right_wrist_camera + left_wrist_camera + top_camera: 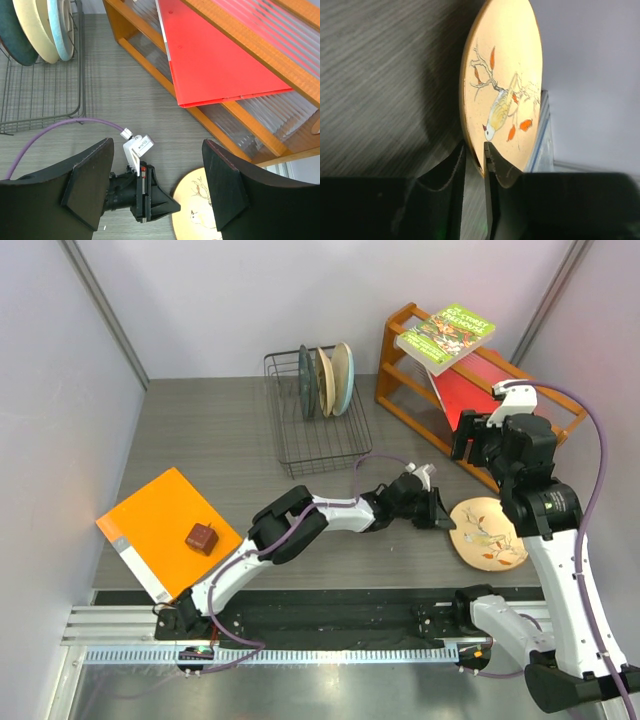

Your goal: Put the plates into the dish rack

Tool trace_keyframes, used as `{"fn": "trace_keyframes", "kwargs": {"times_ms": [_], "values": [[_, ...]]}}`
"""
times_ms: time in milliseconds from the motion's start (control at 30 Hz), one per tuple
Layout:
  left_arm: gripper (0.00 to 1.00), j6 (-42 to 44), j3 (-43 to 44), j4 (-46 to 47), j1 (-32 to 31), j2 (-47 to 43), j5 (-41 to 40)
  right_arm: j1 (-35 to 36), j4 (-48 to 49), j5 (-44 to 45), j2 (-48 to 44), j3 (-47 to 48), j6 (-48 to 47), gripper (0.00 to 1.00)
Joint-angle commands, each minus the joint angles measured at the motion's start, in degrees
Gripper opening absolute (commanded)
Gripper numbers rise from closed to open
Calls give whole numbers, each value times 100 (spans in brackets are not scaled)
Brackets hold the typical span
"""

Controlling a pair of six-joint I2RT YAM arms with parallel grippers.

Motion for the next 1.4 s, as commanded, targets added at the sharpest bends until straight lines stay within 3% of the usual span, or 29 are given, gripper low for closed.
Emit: {"fn": "trace_keyframes", "kwargs": {"times_ms": [0, 167, 367, 600, 700, 867, 1067, 1367], "values": [[18, 123, 440, -579, -152, 79, -603, -60, 286, 75, -27, -40, 88, 76], [0, 123, 572, -976, -240, 149, -929, -148, 321, 57, -36, -58, 114, 76], [0, 211, 29, -976, -91, -254, -448, -279, 313, -75, -27, -14, 150, 76], [0, 606, -1509, -1292, 532, -1545, 115, -288, 330, -487, 105, 12, 18, 76], [0, 1124, -1887, -1863, 901, -2056, 519, -280, 365, -830, 131, -189, -61, 75], [0, 1503, -3019, -2127, 1473, -3057, 908, -279, 558, -2436, 271, -794, -219, 75], [0, 2213, -3681, -3032, 2141, -4067, 1049, -280, 734, -4141, 913, -1699, -211, 76], [0, 2997, -4569, -4105, 3204, -5115, 979, -157, 1402, -4926, 1844, -2650, -141, 75]]}}
